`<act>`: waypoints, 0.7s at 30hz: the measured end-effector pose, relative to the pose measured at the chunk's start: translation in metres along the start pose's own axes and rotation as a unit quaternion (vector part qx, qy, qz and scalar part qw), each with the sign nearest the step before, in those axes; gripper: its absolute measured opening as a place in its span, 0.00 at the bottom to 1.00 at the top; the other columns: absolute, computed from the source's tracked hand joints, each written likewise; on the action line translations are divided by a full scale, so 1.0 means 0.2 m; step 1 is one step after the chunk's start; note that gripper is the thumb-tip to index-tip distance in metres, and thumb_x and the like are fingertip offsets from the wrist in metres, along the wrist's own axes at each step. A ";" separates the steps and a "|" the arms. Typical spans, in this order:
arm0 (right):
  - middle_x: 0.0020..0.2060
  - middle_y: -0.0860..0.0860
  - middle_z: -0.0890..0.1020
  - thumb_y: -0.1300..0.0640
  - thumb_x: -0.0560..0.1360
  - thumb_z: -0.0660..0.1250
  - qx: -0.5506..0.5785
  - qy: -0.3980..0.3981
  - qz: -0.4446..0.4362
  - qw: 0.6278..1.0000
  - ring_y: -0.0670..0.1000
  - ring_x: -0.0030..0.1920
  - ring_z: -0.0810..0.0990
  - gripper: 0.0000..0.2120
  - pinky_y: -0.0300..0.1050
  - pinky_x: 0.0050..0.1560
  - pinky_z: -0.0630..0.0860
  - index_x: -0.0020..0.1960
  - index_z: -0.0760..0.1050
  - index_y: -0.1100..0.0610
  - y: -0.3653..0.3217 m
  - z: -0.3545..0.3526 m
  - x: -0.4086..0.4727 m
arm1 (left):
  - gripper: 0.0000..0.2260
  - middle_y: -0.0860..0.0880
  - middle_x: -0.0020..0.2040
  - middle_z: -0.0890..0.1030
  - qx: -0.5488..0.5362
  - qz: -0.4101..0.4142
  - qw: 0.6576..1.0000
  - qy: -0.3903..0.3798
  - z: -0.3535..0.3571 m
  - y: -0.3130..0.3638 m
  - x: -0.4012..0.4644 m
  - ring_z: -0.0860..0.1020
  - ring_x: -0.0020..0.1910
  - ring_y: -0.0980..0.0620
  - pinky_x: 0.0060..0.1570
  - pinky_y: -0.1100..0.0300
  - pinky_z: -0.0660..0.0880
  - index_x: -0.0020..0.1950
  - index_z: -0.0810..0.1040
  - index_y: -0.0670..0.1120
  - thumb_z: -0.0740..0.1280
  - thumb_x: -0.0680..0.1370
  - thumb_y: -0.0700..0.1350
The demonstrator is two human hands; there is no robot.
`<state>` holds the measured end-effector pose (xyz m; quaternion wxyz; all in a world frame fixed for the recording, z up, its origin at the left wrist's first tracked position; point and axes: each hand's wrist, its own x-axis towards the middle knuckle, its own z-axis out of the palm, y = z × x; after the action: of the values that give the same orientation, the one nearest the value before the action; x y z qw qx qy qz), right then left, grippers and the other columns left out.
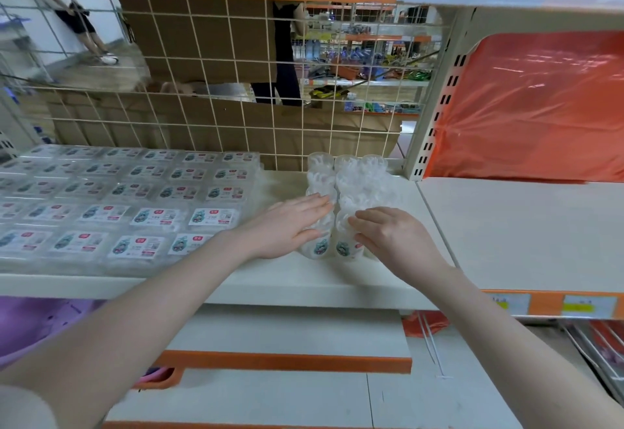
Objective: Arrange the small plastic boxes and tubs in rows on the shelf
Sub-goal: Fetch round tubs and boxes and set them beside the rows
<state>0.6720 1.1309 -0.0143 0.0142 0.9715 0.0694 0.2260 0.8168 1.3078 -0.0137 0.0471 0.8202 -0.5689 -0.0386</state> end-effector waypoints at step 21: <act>0.44 0.60 0.82 0.62 0.70 0.73 0.025 0.067 0.041 0.997 0.61 0.44 0.82 0.11 0.52 0.43 0.79 0.49 0.79 0.66 -0.05 -0.02 0.09 | 0.35 0.62 0.72 0.39 0.017 -0.201 0.975 0.095 -0.03 -0.10 -0.48 0.36 0.70 0.68 0.73 0.62 0.44 0.78 0.45 0.53 0.37 0.72 0.66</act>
<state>0.6855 1.1434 -0.0025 -0.0241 0.9562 0.0358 0.2895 0.8017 1.4045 -0.0088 0.0780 0.9182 -0.3863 0.0404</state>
